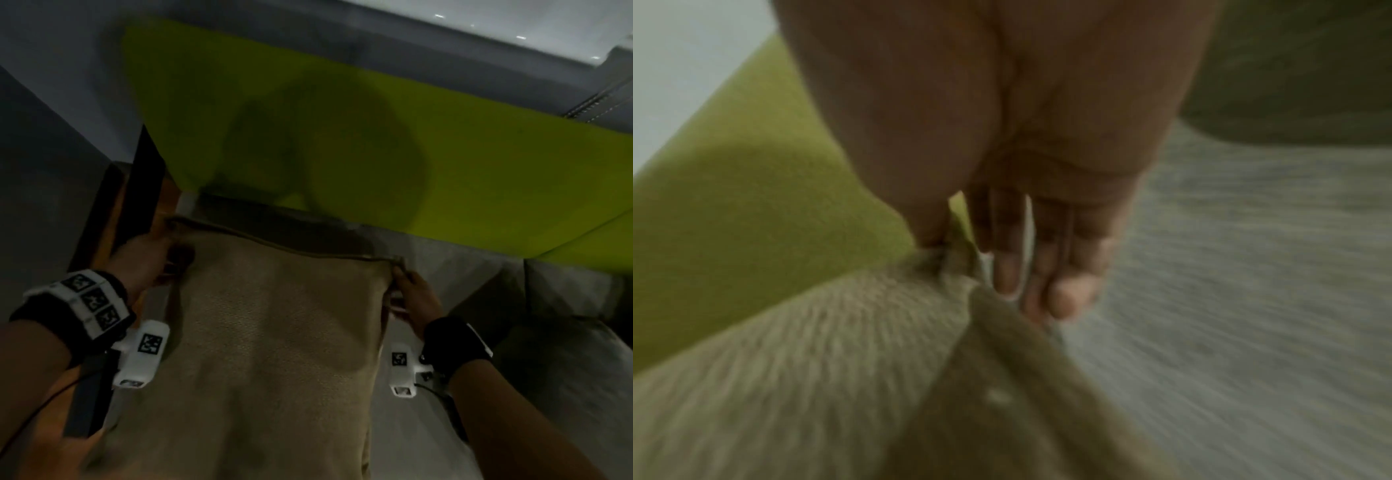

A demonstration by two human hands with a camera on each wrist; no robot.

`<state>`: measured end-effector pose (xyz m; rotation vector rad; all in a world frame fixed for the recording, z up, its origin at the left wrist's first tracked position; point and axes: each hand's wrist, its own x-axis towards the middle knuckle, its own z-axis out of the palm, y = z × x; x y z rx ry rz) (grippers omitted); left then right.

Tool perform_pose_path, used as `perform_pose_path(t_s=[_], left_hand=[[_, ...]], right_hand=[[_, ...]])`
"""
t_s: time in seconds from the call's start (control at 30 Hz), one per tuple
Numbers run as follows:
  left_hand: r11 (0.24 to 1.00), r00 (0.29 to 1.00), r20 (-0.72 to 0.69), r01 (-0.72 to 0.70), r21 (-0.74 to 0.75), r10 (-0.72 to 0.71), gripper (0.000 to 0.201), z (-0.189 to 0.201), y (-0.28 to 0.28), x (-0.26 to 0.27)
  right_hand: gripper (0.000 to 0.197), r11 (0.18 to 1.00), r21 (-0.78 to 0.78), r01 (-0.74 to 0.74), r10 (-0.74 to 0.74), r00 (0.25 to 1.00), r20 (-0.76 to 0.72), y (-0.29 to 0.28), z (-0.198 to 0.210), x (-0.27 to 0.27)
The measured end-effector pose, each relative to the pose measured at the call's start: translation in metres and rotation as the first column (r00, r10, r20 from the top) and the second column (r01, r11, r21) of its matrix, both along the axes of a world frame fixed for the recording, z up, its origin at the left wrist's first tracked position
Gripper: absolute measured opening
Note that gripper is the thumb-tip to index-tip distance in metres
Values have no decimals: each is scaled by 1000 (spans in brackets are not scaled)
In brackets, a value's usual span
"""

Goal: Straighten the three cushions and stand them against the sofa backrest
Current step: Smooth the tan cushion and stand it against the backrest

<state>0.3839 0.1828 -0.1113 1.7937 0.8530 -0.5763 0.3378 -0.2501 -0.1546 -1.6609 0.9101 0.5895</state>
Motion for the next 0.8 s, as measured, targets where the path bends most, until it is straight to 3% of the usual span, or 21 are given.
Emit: perform_pose_path(t_s=[0.1,0.2,0.27,0.33,0.4,0.47,0.53,0.6,0.67,0.73,0.8], left_hand=[[999,998,-29,-49,-18,49,24,4,1,-12],[1000,997,-80,-9,-4,9,27,13,-1,-15],[986,980,-118,164,17,-161,35,15,-3,-20],[953,960,-91,275,126,-265,34,13,-2,-26],[972,987,-15,163,171,-163,27,9,2,-30],[988,997,59,-49,145,40,24,8,8,-36],[983,990,33,-141,121,138,23,8,14,-37],[996,993,-95,-66,59,71,29,9,17,-44],[996,979,-190,81,23,-76,39,6,17,-51],[983,971,-175,174,56,-161,34,3,11,-57],[977,980,-108,179,120,-167,26,-2,7,-60]], right_hand=[[43,985,164,-60,73,994,-79,7,3,-23],[22,979,184,-88,103,992,-72,10,1,-32],[19,983,113,-148,154,987,-45,13,0,-33],[31,962,-73,-263,262,965,-24,9,-3,-34],[33,976,-165,-140,138,990,-24,0,-12,-35],[25,983,-180,-37,35,999,-15,5,-9,-41],[20,990,-139,38,-41,999,-24,14,-3,-45],[25,995,-1,99,-99,992,-76,26,6,-50],[35,994,103,44,-35,995,-96,32,15,-55],[30,994,98,-40,47,996,-73,29,19,-57],[22,992,3,-123,123,991,-43,18,16,-56]])
